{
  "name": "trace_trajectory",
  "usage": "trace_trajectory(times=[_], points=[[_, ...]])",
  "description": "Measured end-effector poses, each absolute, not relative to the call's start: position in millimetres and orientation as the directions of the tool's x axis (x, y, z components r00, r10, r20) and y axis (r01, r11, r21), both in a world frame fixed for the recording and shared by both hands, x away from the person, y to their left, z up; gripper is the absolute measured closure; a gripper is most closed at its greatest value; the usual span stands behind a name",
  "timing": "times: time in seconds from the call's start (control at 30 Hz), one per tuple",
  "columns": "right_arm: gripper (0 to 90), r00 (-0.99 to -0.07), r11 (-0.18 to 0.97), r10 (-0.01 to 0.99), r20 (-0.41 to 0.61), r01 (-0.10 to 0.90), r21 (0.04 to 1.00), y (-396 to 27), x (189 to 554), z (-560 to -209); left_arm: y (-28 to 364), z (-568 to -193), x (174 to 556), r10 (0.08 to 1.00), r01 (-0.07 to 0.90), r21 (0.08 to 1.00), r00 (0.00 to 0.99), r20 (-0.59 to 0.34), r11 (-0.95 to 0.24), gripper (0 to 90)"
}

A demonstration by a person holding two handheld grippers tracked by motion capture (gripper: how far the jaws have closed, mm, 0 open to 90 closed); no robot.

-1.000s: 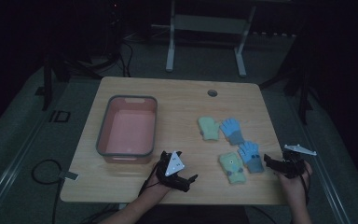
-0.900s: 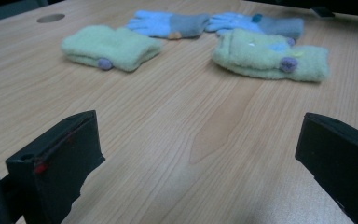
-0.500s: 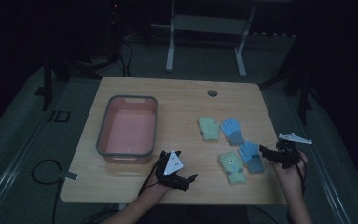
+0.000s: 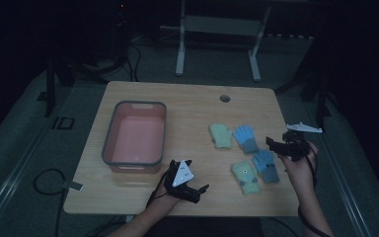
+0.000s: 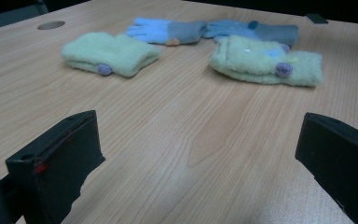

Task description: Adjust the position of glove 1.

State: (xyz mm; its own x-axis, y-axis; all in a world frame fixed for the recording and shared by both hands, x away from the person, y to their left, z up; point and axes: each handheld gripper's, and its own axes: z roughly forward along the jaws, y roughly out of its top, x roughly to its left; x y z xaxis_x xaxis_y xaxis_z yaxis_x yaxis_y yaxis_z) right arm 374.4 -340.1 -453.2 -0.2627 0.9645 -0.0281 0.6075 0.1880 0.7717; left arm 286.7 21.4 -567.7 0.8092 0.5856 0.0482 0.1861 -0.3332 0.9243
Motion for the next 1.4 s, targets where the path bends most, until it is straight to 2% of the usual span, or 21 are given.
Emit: trace_trajectory(times=[0.7, 0.8, 1.2, 1.4], points=[[32.4, -0.397, 0.274, 0.918, -0.024, 0.587, 0.762, -282.4, 400.6, -443.9, 21.1, -567.7, 286.7, 0.588, 0.189, 0.923, 0.808, 0.048, -0.334, 0.5], [34.7, -0.403, 0.287, 0.915, -0.033, 0.589, 0.755, -273.6, 404.7, -445.3, 21.0, -567.7, 286.6, 0.589, 0.187, 0.923, 0.807, 0.051, -0.336, 0.5], [38.2, -0.495, 0.345, 0.869, -0.010, 0.591, 0.729, -238.0, 424.1, -463.7, 21.3, -567.8, 286.4, 0.585, 0.184, 0.925, 0.810, 0.049, -0.332, 0.5], [39.7, -0.552, 0.411, 0.833, -0.033, 0.578, 0.705, -220.9, 435.5, -481.8, 21.6, -567.7, 286.6, 0.582, 0.184, 0.925, 0.812, 0.047, -0.331, 0.5]])
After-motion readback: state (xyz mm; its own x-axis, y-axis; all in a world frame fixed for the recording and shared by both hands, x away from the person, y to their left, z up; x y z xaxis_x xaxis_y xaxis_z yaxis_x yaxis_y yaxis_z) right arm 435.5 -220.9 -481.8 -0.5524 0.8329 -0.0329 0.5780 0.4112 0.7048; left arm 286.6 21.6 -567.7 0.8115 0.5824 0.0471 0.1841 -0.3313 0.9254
